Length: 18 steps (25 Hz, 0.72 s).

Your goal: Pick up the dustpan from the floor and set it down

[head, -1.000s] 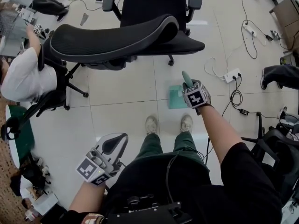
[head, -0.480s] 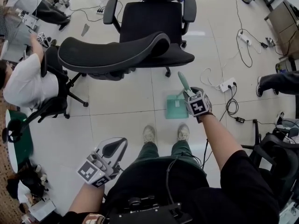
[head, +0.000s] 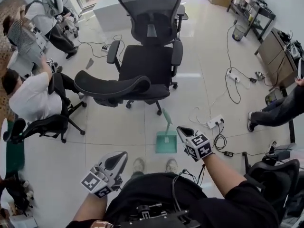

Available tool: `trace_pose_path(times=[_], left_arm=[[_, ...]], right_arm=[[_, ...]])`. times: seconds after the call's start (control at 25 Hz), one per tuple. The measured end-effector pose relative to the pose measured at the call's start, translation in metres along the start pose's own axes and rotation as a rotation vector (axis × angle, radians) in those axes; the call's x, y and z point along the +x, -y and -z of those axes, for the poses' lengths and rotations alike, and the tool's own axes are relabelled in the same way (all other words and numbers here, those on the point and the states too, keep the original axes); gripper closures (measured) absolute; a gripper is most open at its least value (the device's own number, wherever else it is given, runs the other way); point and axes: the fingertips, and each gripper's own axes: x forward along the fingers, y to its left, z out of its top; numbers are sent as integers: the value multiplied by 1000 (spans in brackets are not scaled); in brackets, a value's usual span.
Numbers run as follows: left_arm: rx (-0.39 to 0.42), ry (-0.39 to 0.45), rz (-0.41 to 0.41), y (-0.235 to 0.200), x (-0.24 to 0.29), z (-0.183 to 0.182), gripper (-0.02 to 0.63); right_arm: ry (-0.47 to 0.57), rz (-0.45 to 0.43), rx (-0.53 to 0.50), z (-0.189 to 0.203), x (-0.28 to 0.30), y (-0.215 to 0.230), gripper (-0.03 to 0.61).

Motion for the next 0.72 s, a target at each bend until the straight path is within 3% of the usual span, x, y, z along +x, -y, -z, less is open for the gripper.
trace_pose_path(times=[0.24,0.36,0.52,0.72], left_arm=[[22,94,-48,94,-50,-45,598],[22,126,-60,134,-119,-63,598],[89,183,-36,199,-230,-78,598],[102,171,50,166,-355,-35,598]], right_arm=[[169,-139,45,-70,-142,-71,563],[219,-165,42,-89,-206,-142,563],[271,-167,-31,-90,-291,-255,563],[315,-112,20,-53,-266,-383,563]])
